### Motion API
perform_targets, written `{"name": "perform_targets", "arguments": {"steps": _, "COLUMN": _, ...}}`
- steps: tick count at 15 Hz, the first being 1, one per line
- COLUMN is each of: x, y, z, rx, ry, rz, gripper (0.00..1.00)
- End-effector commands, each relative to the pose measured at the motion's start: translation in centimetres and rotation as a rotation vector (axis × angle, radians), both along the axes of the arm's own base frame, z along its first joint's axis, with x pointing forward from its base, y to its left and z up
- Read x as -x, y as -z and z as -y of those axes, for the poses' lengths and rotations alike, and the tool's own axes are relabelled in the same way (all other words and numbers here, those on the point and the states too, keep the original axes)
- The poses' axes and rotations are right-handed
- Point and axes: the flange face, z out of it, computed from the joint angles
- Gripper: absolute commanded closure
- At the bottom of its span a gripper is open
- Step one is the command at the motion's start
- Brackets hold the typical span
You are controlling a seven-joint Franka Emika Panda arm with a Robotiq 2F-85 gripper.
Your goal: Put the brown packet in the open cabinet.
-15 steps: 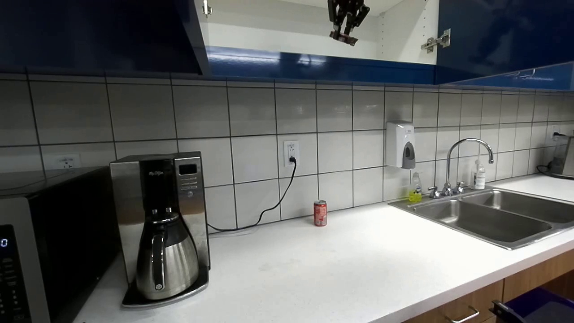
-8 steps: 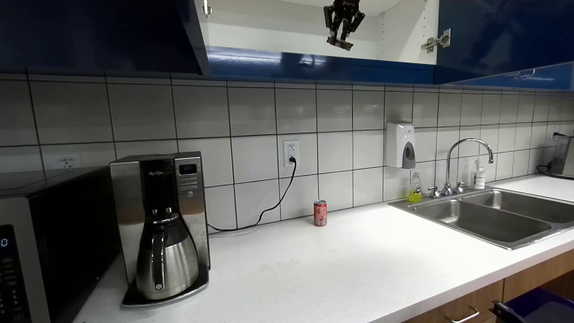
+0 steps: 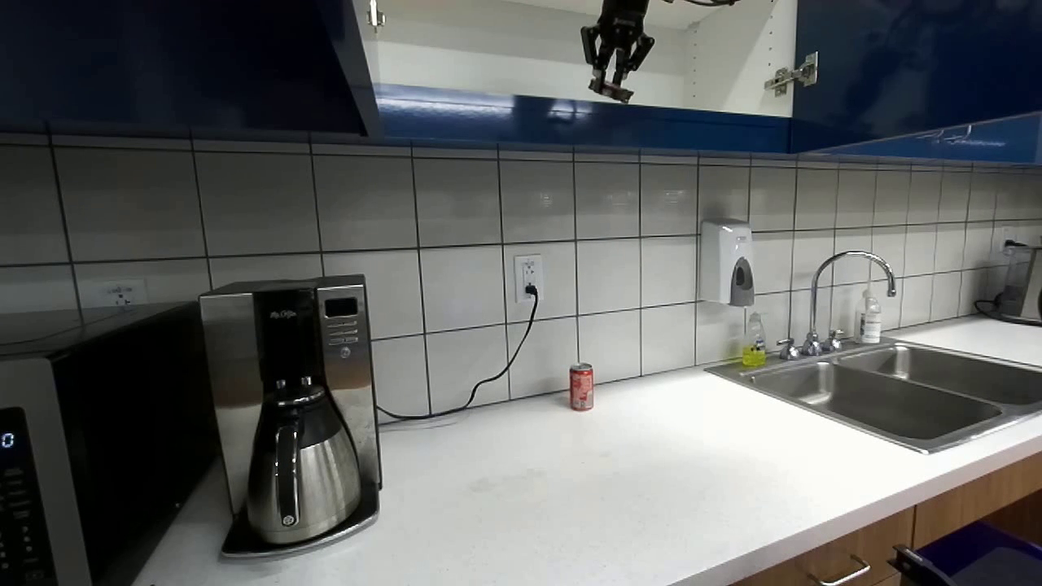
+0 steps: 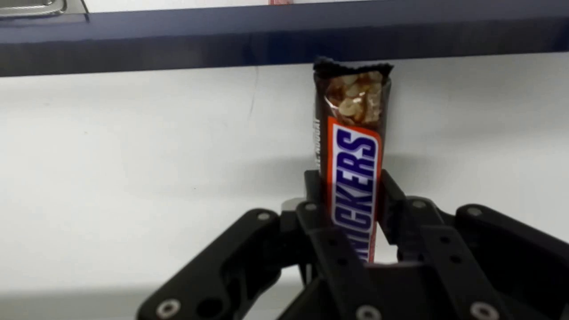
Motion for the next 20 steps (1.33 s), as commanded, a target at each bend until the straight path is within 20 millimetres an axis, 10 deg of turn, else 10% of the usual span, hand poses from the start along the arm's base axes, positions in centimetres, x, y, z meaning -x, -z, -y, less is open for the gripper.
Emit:
{"name": "perform_targets", "arguments": {"steps": 1, "x": -0.9, "y": -0.1, "z": 0.2, "rx": 0.001, "ry": 0.037, "rz": -0.010, "gripper": 0.92}}
{"name": "perform_targets", "arguments": {"steps": 8, "x": -2.4, "y": 0.7, "z": 0.2, "rx": 0.000, "ry": 0.063, "rz": -0.017, "gripper": 0.88}}
{"name": "perform_targets", "arguments": {"steps": 9, "x": -2.5, "y": 0.7, "z": 0.2, "rx": -0.001, "ry": 0.067, "rz": -0.016, "gripper": 0.43}}
{"name": "perform_targets", "arguments": {"steps": 16, "x": -2.0, "y": 0.0, "z": 0.8, "rx": -0.013, "ry": 0.089, "rz": 0.008, "gripper": 0.01}}
{"name": "perform_targets", "arguments": {"steps": 20, "x": -1.5, "y": -0.6, "z": 1.2, "rx": -0.014, "ry": 0.095, "rz": 0.020, "gripper": 0.00}}
